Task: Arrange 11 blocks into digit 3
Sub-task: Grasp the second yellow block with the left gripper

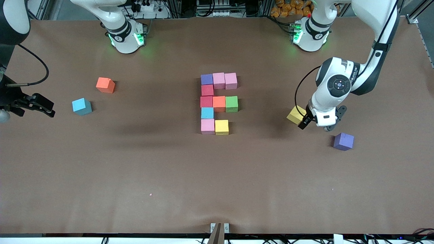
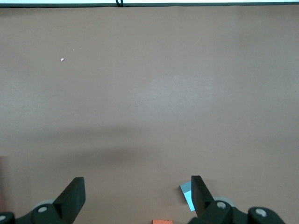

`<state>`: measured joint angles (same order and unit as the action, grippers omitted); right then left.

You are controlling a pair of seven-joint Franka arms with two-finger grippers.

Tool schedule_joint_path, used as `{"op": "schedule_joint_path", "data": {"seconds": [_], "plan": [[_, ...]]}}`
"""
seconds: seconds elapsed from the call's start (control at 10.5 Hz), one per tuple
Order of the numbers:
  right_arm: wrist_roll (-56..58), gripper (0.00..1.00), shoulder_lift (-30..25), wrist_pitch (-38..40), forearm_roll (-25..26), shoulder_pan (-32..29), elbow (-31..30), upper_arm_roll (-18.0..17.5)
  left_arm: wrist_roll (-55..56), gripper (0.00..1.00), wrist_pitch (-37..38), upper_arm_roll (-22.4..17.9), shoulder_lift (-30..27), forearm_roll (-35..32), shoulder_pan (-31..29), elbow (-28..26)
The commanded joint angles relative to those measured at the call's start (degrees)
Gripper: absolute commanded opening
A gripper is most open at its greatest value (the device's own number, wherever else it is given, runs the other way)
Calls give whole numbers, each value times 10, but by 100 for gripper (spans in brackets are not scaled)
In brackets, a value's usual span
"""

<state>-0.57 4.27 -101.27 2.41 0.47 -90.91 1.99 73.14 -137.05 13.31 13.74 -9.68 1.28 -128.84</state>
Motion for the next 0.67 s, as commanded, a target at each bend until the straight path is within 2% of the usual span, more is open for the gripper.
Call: {"op": "schedule_joint_path", "data": {"seconds": [0.0,0.38,0.57], "plan": [[0,100,-5,-5,0,-5,-6,-4,2,100,-19,8,8,12,-9,-14],[0,100,-4,-5,0,-6,-7,-4,4,100,-49,8,33,39,-5,-18],[0,100,-4,-5,0,-6,-7,-4,4,100,-80,22,37,39,-5,-46]]}}
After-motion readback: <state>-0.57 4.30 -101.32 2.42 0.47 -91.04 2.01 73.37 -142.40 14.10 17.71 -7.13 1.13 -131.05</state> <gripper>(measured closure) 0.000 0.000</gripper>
